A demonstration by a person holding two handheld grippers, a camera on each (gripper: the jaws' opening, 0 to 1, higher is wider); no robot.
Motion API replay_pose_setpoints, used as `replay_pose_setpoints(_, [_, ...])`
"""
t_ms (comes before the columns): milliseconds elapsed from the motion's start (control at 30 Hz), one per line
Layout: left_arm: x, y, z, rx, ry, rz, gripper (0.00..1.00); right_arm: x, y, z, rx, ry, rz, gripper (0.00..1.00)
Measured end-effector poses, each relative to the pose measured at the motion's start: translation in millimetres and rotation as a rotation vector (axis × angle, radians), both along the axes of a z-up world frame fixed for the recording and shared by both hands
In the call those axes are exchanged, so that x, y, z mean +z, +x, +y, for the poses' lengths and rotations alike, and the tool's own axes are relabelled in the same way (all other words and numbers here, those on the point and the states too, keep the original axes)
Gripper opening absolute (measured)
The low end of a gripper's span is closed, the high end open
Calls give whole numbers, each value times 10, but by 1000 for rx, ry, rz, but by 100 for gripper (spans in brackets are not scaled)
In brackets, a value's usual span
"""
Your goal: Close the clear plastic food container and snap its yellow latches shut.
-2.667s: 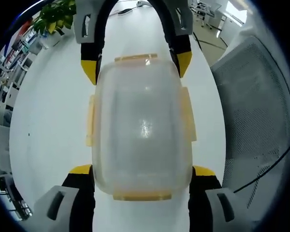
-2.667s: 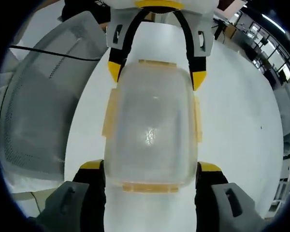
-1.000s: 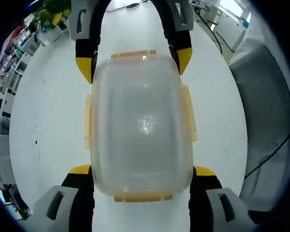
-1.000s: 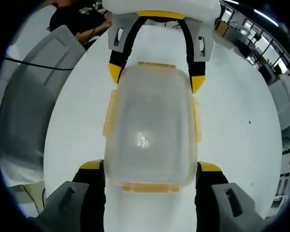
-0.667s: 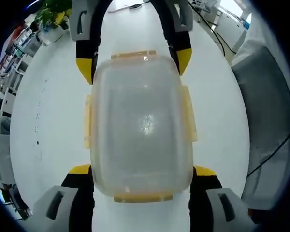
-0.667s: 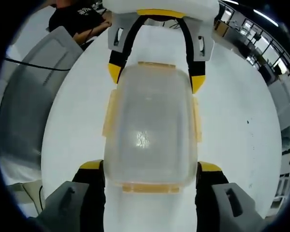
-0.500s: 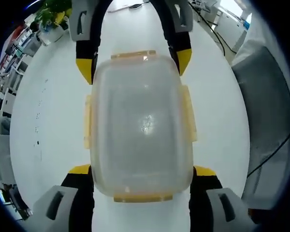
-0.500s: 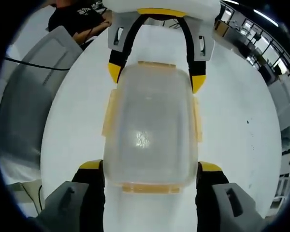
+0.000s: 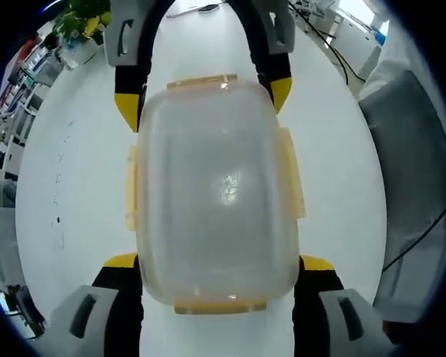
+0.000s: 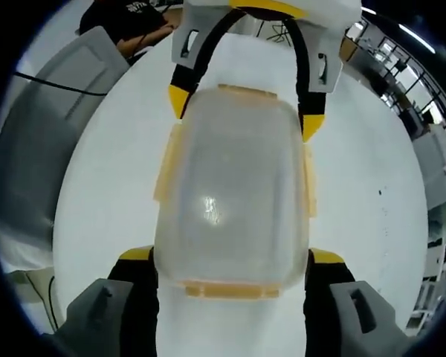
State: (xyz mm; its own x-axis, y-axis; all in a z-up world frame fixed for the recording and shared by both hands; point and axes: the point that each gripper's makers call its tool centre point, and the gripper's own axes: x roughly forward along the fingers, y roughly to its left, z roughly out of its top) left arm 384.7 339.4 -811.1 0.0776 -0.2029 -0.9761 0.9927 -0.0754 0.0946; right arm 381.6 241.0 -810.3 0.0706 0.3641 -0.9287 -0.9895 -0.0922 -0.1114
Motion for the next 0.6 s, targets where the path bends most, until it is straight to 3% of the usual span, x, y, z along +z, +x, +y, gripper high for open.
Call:
replay_pose_setpoints(333, [88, 37, 62, -16, 22, -55, 75, 128, 4, 0, -33, 32, -27, 72])
replay_pose_setpoints(467, [192, 57, 68, 46, -3, -94, 75, 246, -2, 9, -55, 58, -52, 76])
replay_pose_setpoints(533, [247, 55, 66, 151, -33, -110, 80, 303, -43, 10, -77, 64, -46, 80])
replay_pose_setpoints(600, [315, 20, 45, 137, -56, -123, 82, 363, -68, 30, -95, 89, -58, 85])
